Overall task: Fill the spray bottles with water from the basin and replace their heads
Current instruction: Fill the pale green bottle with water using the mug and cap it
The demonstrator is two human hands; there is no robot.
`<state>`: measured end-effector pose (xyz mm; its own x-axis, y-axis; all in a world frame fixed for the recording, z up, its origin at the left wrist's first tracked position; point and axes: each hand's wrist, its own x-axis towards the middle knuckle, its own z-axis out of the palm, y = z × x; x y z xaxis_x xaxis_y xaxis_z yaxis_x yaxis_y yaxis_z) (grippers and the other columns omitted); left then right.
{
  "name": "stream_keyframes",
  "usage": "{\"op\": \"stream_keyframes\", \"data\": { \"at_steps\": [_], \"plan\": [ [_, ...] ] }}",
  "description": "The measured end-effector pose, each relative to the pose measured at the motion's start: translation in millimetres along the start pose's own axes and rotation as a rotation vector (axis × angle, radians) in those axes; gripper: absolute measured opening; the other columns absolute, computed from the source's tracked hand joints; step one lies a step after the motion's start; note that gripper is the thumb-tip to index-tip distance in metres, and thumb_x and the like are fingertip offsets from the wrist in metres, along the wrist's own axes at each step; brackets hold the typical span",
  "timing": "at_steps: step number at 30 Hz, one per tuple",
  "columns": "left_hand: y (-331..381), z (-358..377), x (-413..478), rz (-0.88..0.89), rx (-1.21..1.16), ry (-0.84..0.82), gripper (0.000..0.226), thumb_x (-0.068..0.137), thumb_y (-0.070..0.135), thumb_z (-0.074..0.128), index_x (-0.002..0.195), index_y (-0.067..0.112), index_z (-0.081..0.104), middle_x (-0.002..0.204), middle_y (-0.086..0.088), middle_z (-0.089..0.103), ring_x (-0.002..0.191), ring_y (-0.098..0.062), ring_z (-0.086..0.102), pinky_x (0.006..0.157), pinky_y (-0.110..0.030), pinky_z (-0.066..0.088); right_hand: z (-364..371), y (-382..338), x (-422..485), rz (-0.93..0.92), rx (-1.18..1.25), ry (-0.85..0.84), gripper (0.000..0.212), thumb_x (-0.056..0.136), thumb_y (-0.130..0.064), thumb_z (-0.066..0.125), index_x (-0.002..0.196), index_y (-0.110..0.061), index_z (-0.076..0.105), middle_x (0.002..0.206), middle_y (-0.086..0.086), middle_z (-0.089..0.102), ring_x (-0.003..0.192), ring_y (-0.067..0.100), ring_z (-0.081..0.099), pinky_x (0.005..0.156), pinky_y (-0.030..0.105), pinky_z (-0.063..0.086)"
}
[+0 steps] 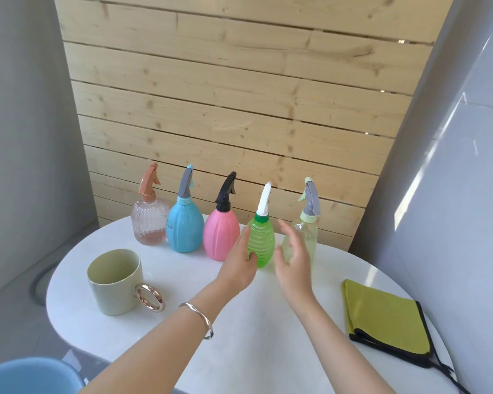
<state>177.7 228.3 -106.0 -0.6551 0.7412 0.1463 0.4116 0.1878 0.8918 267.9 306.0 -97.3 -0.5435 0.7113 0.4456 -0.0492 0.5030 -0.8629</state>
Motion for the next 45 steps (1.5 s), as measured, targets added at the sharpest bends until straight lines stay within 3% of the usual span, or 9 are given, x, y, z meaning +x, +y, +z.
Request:
{"op": "stream_keyframes", "data": {
  "at_steps": [2,4,8,16,24,29,34,39,45],
  "plan": [
    [6.0,0.2,-8.4,0.029,-0.048,0.08,0.062,0.097,0.0,0.041,0.152,0.02,0.019,0.143,0.014,0.032,0.131,-0.003,0.031,0.103,-0.011,0.022,-17.5,-4.4,11.2,-0.124,-0.113,0.347,0.039,0.083,-0.008,0.061,0.121,-0.013,0.051,0.12,-0.005,0.053,0.114,0.007,0.047,0.101,0.021,0.035],
    [11.2,4.6,-14.0,0.037,-0.076,0.152,0.062,0.098,0.007,0.046,0.151,0.022,0.018,0.142,0.014,0.035,0.131,-0.01,0.038,0.105,-0.02,0.03,-31.5,-2.0,31.0,0.001,-0.175,0.446,0.052,0.083,-0.022,0.069,0.128,-0.008,0.046,0.129,0.002,0.05,0.121,0.016,0.045,0.104,0.033,0.035],
    [22.5,15.9,-22.0,0.051,-0.074,0.17,0.069,0.095,0.019,0.057,0.152,0.022,0.018,0.145,0.004,0.041,0.131,-0.014,0.041,0.106,-0.033,0.037,-38.3,3.8,54.2,0.285,-0.123,0.073,0.05,0.09,-0.039,0.06,0.131,-0.014,0.05,0.131,0.0,0.054,0.125,0.019,0.048,0.091,0.026,0.036],
    [46.2,12.2,-46.9,0.069,-0.002,0.083,0.115,0.061,0.06,0.078,0.151,0.023,0.018,0.152,0.011,0.031,0.14,-0.007,0.029,0.114,-0.034,0.031,-51.8,-56.2,21.0,0.198,0.153,0.04,0.02,0.08,-0.034,0.073,0.09,-0.018,0.066,0.08,-0.008,0.067,0.075,0.003,0.062,0.065,0.008,0.044],
    [77.0,-23.0,-101.3,-0.019,-0.125,0.07,0.067,0.069,0.04,0.084,0.121,0.025,0.045,0.107,0.015,0.062,0.09,0.009,0.059,0.07,-0.006,0.043,-56.6,-112.5,-20.5,0.346,0.493,-0.174,0.027,0.086,-0.025,0.067,0.097,0.0,0.07,0.089,0.008,0.072,0.071,0.007,0.069,0.061,0.012,0.049],
    [88.3,-69.1,-128.8,-0.242,-0.733,-0.443,0.063,0.078,0.045,0.069,0.13,0.013,0.056,0.127,-0.009,0.064,0.119,-0.027,0.061,0.101,-0.042,0.049,-57.2,-129.3,-29.5,0.422,0.618,-0.492,0.04,0.083,-0.05,0.059,0.096,-0.015,0.072,0.097,0.007,0.07,0.087,0.029,0.062,0.07,0.042,0.043],
    [97.2,-93.7,-145.3,-0.232,-0.375,-0.274,0.064,0.079,0.072,0.049,0.13,0.034,0.053,0.131,0.013,0.059,0.119,-0.005,0.055,0.109,-0.032,0.039,-49.8,-145.9,-38.9,0.363,0.744,-0.436,0.049,0.084,-0.045,0.06,0.112,-0.005,0.063,0.106,0.005,0.067,0.094,0.024,0.062,0.084,0.04,0.051],
    [113.5,-86.8,-160.8,-0.025,-0.163,0.009,0.04,0.084,0.053,0.062,0.117,0.034,0.05,0.108,0.02,0.059,0.099,0.007,0.056,0.071,-0.006,0.04,-31.6,-157.1,-54.3,0.342,0.724,-0.379,0.028,0.076,-0.042,0.064,0.091,-0.019,0.071,0.093,-0.002,0.073,0.087,0.017,0.067,0.086,0.04,0.053],
    [110.2,-111.1,-164.3,-0.2,-0.504,-0.277,0.048,0.086,0.062,0.054,0.12,0.029,0.061,0.119,0.008,0.068,0.11,-0.009,0.064,0.095,-0.029,0.05,-32.7,-167.2,-56.4,0.389,0.822,-0.474,0.028,0.085,-0.04,0.058,0.087,-0.018,0.075,0.091,0.0,0.071,0.081,0.018,0.067,0.083,0.039,0.052]
  ]
}}
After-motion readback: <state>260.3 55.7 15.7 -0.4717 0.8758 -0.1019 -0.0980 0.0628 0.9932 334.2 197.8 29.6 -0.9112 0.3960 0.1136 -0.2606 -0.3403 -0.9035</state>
